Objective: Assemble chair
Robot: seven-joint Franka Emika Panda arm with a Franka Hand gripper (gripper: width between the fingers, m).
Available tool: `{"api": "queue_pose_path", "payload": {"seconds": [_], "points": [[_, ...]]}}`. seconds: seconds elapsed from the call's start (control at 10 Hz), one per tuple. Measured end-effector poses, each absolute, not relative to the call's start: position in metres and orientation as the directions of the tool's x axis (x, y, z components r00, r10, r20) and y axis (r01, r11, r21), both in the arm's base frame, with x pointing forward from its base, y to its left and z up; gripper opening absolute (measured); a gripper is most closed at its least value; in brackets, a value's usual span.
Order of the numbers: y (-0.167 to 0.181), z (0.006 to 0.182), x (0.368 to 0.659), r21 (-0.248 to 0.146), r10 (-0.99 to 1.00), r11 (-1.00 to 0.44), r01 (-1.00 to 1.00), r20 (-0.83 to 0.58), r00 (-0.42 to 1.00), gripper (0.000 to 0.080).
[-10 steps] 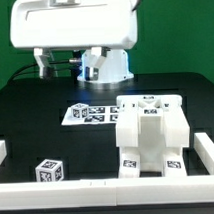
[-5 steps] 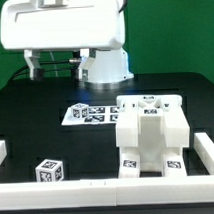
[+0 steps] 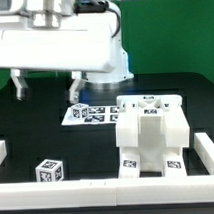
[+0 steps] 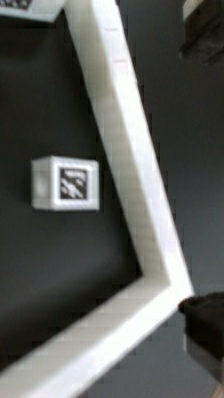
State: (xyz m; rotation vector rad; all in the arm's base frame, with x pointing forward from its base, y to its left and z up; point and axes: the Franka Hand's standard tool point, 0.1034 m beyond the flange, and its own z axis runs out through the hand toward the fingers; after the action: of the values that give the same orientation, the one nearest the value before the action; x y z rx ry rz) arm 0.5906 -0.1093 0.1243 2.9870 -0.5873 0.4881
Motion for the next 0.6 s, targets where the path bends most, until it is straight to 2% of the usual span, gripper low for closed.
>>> {"api": "queue_pose_path", "payload": {"seconds": [0.3,0.5,0.6], "points": [[-0.114,0.125,0.590,-0.003,-0.364,-0.924,-0.383,0.313,0.877,0.0649],[-0.118,0.115,0.583,-0.062,-0.410,-0.912,-0.405,0.127,0.903,0.0649],[-0.120,0.113,0.593,-0.051,-0.413,-0.910,-0.410,0.147,0.899,0.0649]]}}
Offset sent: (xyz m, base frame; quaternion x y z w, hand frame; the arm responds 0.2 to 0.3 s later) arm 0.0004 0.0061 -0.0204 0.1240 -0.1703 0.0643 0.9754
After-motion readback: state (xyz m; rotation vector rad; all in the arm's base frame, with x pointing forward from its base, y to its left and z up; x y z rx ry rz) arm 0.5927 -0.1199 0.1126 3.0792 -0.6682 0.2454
